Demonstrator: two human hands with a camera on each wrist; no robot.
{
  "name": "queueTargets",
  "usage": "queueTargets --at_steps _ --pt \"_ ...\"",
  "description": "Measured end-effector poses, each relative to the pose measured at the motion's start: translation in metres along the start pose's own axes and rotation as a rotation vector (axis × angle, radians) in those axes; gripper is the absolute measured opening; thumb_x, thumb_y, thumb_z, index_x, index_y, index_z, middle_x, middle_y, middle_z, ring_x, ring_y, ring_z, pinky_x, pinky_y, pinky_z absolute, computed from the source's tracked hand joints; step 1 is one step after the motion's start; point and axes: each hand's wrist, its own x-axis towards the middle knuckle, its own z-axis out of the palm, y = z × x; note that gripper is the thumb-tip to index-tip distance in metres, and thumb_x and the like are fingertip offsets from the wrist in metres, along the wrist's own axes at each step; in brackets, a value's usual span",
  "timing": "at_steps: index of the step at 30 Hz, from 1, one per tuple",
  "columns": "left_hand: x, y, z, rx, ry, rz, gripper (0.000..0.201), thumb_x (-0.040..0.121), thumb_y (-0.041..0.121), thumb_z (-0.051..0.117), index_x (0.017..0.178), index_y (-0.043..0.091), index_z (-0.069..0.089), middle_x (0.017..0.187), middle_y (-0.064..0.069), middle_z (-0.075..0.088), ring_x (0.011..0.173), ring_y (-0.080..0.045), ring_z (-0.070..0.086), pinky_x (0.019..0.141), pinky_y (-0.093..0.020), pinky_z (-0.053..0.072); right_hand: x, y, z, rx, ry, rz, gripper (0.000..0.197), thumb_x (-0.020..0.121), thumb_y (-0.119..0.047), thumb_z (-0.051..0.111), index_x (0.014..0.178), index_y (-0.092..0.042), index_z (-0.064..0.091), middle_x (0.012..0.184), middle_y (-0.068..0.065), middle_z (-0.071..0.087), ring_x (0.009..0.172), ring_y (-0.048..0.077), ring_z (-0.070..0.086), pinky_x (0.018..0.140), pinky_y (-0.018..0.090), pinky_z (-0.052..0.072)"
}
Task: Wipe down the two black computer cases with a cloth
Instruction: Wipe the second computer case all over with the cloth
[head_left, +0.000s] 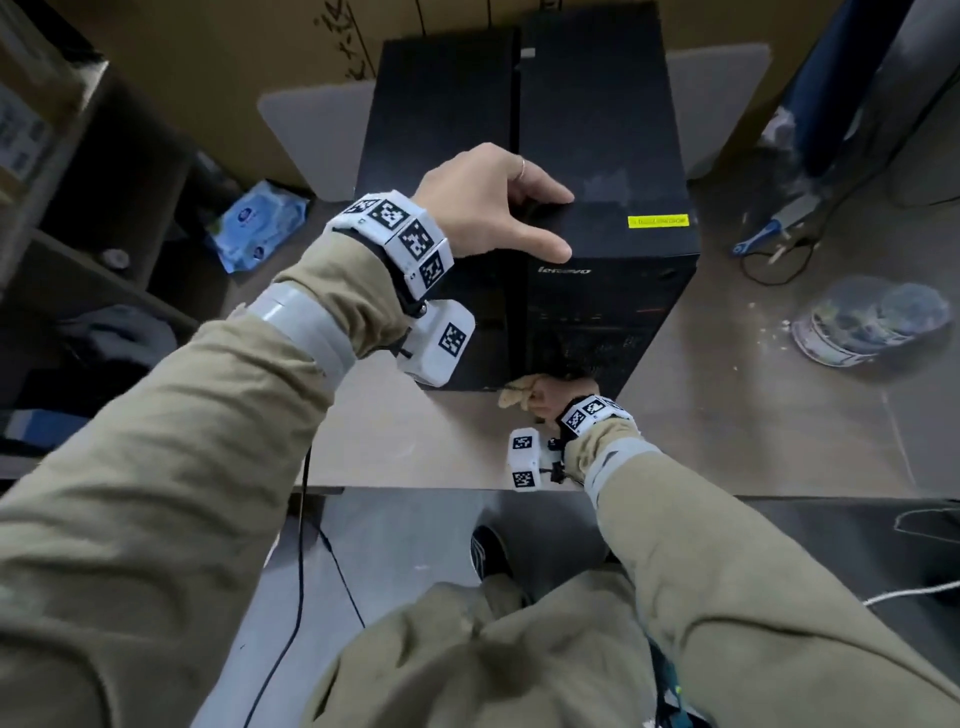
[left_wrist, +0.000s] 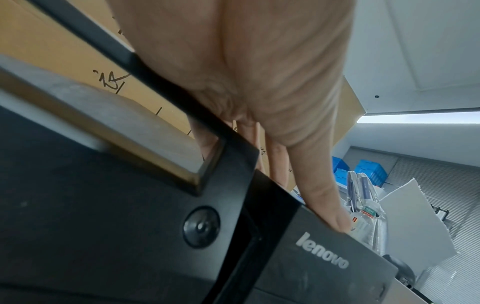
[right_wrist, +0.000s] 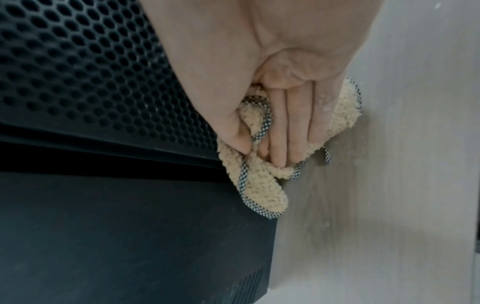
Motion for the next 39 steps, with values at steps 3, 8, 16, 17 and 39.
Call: queueTargets --at_steps 3,8,16,17,39 --pt "0.004 -0.001 -0.002 -0.020 -0.027 0.008 0.066 0.054 0.070 0.081 0.113 0.044 0.071 0.105 0.025 0.069 0.105 0.004 0.061 0.100 -0.035 0.050 -0.029 -0.012 0.008 0.087 -0.011 -0.073 0.015 0.091 -0.012 0.068 0.098 0.001 0.068 0.091 0.016 0.072 0.070 0.017 0.073 0.066 0.025 0.060" --pt "0.009 0.001 -0.003 -0.025 -0.056 0.015 0.062 0.056 0.064 0.085 0.110 0.037 0.072 0.099 0.021 0.070 0.093 0.001 0.062 0.096 -0.038 0.052 -0.059 -0.017 -0.014 0.130 0.304 -0.165 0.032 0.061 -0.030 0.077 0.081 -0.006 0.073 0.075 0.006 0.076 0.074 0.026 0.074 0.076 0.043 0.063" --pt "0.008 0.000 -0.003 -0.005 -0.045 0.014 0.059 0.059 0.064 0.084 0.110 0.038 0.071 0.098 0.022 0.068 0.093 0.005 0.060 0.093 -0.029 0.051 -0.057 -0.014 -0.017 0.228 0.225 -0.035 0.025 0.079 -0.007 0.066 0.055 -0.003 0.069 0.060 0.011 0.071 0.060 0.026 0.073 0.072 0.044 0.063" --pt "0.008 0.000 -0.003 -0.013 -0.045 0.008 0.059 0.058 0.064 0.084 0.109 0.037 0.072 0.097 0.022 0.068 0.093 0.005 0.061 0.093 -0.030 0.051 -0.065 -0.021 -0.017 0.247 0.214 -0.058 0.026 0.084 -0.001 0.063 0.058 0.000 0.066 0.059 0.011 0.071 0.055 0.022 0.071 0.064 0.040 0.062" --pt "0.005 0.003 -0.002 -0.025 -0.031 -0.013 0.060 0.055 0.067 0.084 0.107 0.038 0.072 0.099 0.022 0.068 0.099 0.004 0.062 0.098 -0.033 0.051 -0.057 -0.025 -0.026 0.292 0.120 0.024 0.004 0.085 -0.003 0.066 0.087 -0.003 0.070 0.093 0.016 0.077 0.076 0.023 0.076 0.070 0.035 0.063"
